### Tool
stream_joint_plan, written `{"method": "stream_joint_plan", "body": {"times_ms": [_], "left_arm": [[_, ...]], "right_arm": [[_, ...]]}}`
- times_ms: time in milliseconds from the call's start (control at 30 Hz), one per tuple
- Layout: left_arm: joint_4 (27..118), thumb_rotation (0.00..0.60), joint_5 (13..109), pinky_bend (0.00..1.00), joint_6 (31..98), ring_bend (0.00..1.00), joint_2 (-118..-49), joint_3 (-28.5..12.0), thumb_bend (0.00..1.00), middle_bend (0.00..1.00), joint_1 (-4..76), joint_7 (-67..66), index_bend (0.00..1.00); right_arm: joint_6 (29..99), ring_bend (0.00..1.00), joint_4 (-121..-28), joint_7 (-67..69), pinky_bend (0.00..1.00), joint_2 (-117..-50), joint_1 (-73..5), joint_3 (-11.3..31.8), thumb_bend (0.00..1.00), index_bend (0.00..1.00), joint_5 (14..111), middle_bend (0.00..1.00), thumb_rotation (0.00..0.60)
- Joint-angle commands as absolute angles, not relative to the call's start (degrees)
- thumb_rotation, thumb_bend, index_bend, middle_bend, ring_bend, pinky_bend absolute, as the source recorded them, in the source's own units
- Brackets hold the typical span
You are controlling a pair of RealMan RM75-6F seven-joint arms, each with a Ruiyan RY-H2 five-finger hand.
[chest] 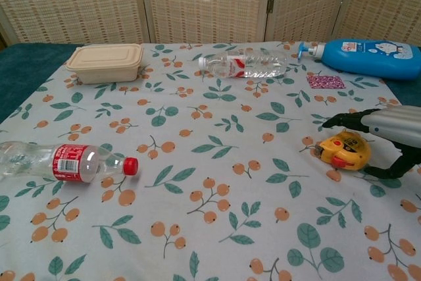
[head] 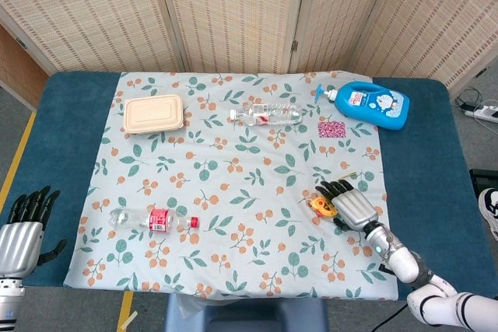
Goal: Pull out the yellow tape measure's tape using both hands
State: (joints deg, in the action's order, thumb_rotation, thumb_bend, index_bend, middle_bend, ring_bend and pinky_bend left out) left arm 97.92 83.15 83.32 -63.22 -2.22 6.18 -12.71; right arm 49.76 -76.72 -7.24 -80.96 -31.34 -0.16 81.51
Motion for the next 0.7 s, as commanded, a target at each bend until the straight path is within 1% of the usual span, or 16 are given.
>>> {"method": "stream_joint_plan", "body": {"times_ms": [33,267,500,567,633,700], "left_arm": [[97.95,0.600,83.29,0.03,83.24,0.06,-63.25,-2.23,0.28,0.06,6.28,-12.61,0.07],[98.06,0.600,83.66,0.02,83.24,0.06,-63.22,-2.27,0.28,0.06,6.44,-12.27,0.07],[97.77,0.600,84.35,0.03,83.66,0.06,-63.32,-2.24,0.30,0.06,6.40,-11.17,0.07],[97.51,0.600,84.78,0.03,83.95,0.06,-63.52,-2.36,0.31,0.06,6.50,-10.97,0.08],[97.38,0.600,85.17,0.04,84.24,0.07,-63.70,-2.65,0.32,0.06,6.68,-10.20,0.09],[97.20,0.600,85.97,0.05,84.43,0.09,-63.80,-3.06,0.32,0.08,7.15,-9.14,0.11]], "right_arm": [[49.74,0.10,-76.36,-7.04,0.09,-81.20,-31.39,-0.22,0.42,0.04,81.47,0.10,0.600],[49.75,0.11,-74.99,-6.59,0.09,-82.26,-31.61,-0.28,0.42,0.11,81.56,0.12,0.600],[49.52,0.13,-73.95,-5.80,0.09,-82.96,-31.89,0.03,0.42,0.23,81.09,0.18,0.600],[49.49,0.14,-73.75,-5.56,0.09,-83.18,-31.99,0.02,0.42,0.29,81.16,0.21,0.600],[50.27,0.18,-73.55,-4.95,0.09,-83.48,-31.93,0.23,0.42,0.39,81.50,0.27,0.600],[51.93,0.21,-73.71,-3.39,0.10,-83.59,-31.66,0.71,0.42,0.47,82.13,0.31,0.600]]}}
